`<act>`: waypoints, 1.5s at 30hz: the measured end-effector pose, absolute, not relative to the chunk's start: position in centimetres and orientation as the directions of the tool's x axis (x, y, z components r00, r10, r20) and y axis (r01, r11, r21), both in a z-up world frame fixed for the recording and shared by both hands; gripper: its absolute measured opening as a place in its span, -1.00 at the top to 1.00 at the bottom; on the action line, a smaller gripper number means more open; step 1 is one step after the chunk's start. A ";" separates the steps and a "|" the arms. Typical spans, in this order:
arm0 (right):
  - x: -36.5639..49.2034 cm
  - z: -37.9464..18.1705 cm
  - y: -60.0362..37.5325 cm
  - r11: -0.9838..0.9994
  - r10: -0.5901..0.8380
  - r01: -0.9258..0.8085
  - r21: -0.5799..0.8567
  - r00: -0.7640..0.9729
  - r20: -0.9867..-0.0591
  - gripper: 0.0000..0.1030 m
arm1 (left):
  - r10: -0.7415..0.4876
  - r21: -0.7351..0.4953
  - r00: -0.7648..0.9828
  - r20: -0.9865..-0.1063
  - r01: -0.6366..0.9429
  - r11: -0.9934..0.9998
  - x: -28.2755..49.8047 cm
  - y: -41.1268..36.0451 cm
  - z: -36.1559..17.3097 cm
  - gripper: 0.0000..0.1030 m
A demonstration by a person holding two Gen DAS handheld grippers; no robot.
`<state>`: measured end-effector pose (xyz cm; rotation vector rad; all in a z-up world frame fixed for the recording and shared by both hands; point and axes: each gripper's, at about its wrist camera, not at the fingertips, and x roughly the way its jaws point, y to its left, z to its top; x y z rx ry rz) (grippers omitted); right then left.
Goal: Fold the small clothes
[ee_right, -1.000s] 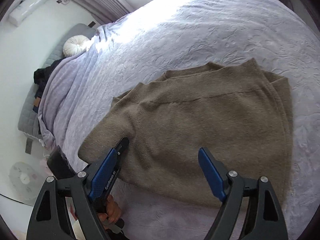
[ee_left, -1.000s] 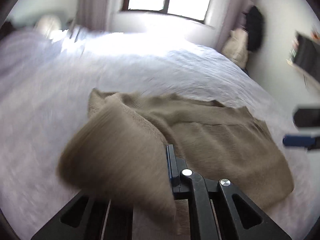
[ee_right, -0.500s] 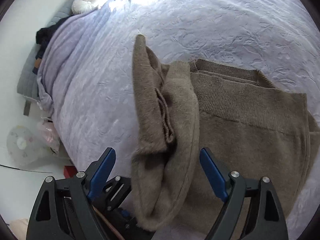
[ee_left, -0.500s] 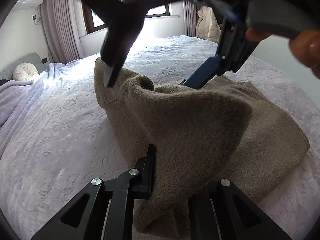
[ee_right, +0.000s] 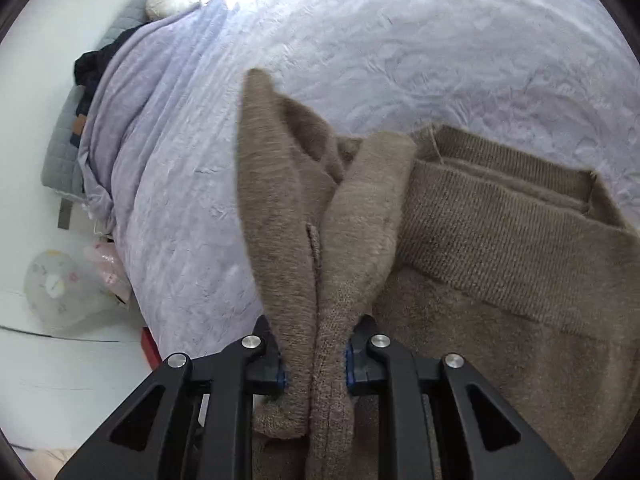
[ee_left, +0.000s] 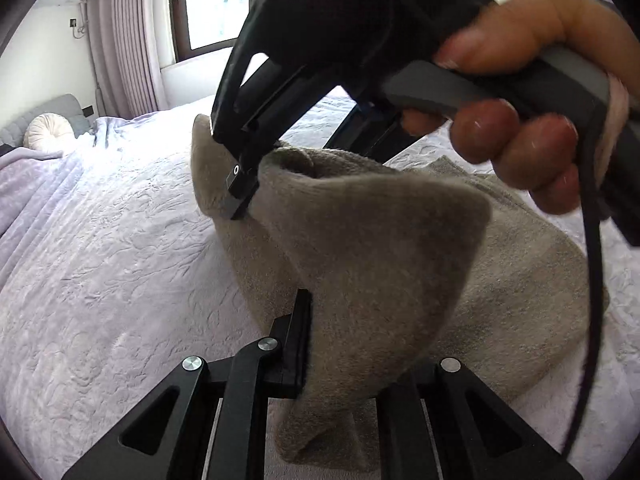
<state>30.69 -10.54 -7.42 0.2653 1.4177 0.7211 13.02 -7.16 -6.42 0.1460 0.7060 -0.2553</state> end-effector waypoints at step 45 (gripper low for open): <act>4.8 -11.1 -40.2 0.507 0.702 0.062 0.860 0.549 -0.453 -0.13 | -0.317 -0.173 0.504 -0.803 0.312 0.934 13.7 -9.5 -7.7 -0.67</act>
